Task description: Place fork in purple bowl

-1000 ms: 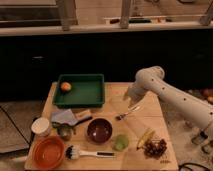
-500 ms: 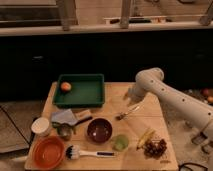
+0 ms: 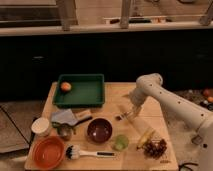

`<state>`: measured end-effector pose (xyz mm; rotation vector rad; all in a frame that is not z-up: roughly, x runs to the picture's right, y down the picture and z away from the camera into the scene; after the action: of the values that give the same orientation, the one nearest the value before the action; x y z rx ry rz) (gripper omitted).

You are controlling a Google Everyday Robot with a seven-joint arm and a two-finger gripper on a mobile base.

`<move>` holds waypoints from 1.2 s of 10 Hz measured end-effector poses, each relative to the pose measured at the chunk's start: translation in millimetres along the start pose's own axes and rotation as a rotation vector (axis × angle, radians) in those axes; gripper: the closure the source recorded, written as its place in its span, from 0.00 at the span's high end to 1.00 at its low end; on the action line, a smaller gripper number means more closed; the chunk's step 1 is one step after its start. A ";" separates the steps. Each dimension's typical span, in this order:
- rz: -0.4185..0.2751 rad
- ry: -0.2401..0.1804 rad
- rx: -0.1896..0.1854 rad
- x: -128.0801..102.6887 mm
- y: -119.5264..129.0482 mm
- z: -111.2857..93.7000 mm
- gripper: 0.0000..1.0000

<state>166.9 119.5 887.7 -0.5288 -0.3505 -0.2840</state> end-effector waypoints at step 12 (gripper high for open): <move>0.071 -0.072 0.005 11.4 -5.9 39.2 0.06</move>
<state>165.3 133.6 926.5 -0.5464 -0.4013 -0.1959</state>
